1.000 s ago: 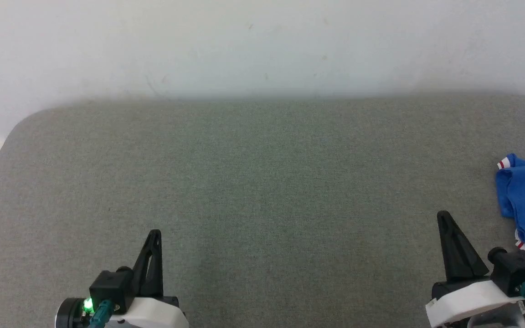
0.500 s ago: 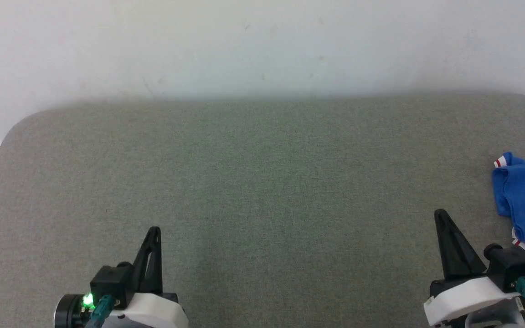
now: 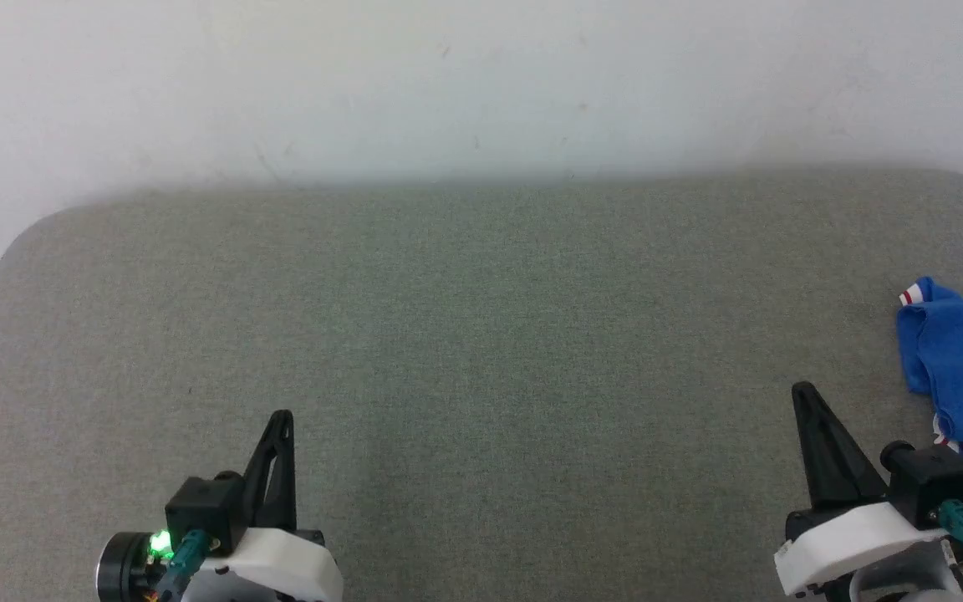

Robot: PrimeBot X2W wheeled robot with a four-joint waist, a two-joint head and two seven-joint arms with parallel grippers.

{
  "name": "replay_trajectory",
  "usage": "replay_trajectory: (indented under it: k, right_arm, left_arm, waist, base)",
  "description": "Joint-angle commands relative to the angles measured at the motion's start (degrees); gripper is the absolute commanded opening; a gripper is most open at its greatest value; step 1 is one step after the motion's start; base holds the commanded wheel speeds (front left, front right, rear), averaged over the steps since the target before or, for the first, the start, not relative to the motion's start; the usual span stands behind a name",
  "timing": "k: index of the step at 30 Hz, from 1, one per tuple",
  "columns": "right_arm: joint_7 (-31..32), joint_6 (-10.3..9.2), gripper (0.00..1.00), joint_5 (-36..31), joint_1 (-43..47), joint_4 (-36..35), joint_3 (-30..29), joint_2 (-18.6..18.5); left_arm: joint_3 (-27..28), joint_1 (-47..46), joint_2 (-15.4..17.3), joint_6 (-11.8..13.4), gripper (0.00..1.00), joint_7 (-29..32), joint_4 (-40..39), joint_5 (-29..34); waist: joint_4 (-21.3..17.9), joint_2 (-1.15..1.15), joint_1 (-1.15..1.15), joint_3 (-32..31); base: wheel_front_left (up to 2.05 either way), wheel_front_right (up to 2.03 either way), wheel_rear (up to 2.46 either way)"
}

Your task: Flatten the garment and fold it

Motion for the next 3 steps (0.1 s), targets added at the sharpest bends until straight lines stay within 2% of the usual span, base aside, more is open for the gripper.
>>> replay_trajectory:
  k: [1, 3]
  right_arm:
    - [0.41, -0.03, 0.00, -0.68, -1.08, -0.42, 0.25, 0.18]
    - [0.65, -0.03, 0.00, -0.82, -1.15, -0.47, 0.28, 0.20]
  left_arm:
    - [0.34, -0.96, -0.04, 0.36, 0.00, 0.39, -0.32, 0.45]
    - [0.38, -1.05, -0.04, 0.37, 0.00, 0.62, -0.38, 0.53]
  waist:
    - [-0.03, 0.00, 0.00, 0.00]
    - [-0.10, 0.00, 0.00, -0.01]
  base:
    - [0.00, 0.00, 0.00]
    - [0.00, 0.00, 0.00]
